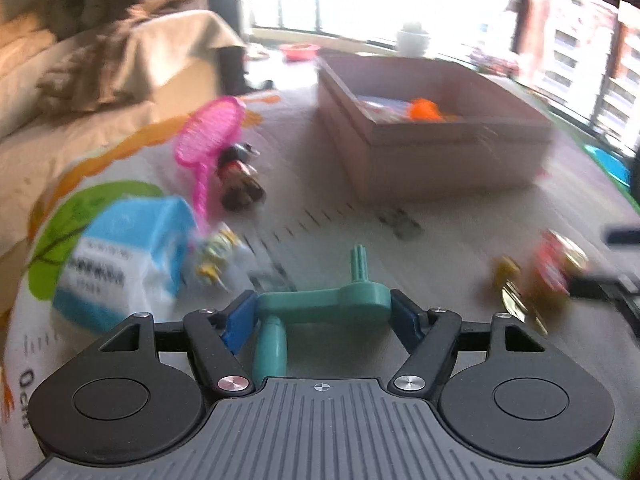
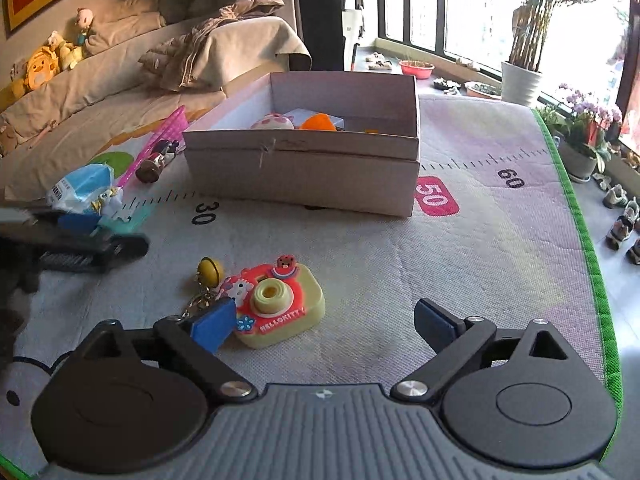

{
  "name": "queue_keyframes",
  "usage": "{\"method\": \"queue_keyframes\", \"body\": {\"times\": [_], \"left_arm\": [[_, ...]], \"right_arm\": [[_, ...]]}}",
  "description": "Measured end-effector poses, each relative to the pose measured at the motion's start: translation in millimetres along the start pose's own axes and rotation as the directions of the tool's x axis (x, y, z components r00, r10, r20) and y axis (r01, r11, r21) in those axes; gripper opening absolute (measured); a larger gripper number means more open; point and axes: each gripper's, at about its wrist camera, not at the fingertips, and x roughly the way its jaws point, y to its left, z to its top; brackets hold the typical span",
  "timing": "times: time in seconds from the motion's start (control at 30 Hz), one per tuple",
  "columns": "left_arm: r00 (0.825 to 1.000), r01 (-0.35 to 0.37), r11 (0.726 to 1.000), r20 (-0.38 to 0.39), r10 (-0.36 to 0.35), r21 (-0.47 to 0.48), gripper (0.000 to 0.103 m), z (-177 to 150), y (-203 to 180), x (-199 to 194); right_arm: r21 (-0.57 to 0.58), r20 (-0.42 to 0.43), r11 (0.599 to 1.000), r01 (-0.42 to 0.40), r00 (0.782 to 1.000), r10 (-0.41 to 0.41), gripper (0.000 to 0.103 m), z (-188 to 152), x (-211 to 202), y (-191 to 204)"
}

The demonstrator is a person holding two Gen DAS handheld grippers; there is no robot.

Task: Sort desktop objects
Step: 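Grasp the teal crank toy with the left tool and move it aside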

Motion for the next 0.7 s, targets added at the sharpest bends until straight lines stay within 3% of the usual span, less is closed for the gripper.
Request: {"method": "queue_keyframes", "body": {"times": [0.1,0.2,0.27,0.37,0.5,0.63,0.7], "left_arm": [[0.998,0.068,0.995,-0.014,-0.067,0.067,0.077,-16.6,-5.6,-16.4],[0.994,0.108,0.99,-0.009,-0.108,0.088,0.085,-21.9,-5.4,-28.4],[0.998,0.062,0.997,0.026,-0.064,0.055,0.093,-14.4,0.8,-29.1],[0.995,-0.055,0.998,0.078,0.055,-0.012,0.091,4.9,13.9,-15.8],[0.988,-0.137,0.985,0.051,0.143,-0.105,0.077,26.0,30.8,17.9],[0.99,-0.136,0.978,0.015,0.14,-0.156,0.055,29.6,39.0,30.2],[0.99,-0.137,0.981,0.025,0.141,-0.135,0.044,24.9,35.9,26.7]], "right_arm": [[-0.006,0.001,1.0,-0.007,1.0,0.007,0.098,-1.5,0.0,2.1],[-0.004,0.001,1.0,-0.021,1.0,0.021,0.098,-2.1,0.7,4.2],[0.0,0.005,1.0,-0.027,1.0,0.027,0.099,-2.3,1.9,6.0],[0.013,0.012,1.0,-0.023,1.0,0.023,0.099,-3.2,3.9,8.5],[-0.015,0.026,1.0,-0.002,1.0,0.002,0.099,-5.3,0.8,15.0],[-0.048,0.039,0.999,0.012,0.999,-0.01,0.099,-9.3,-8.8,16.7],[-0.049,0.03,0.999,0.011,1.0,-0.009,0.099,-12.4,-10.0,15.5]]}}
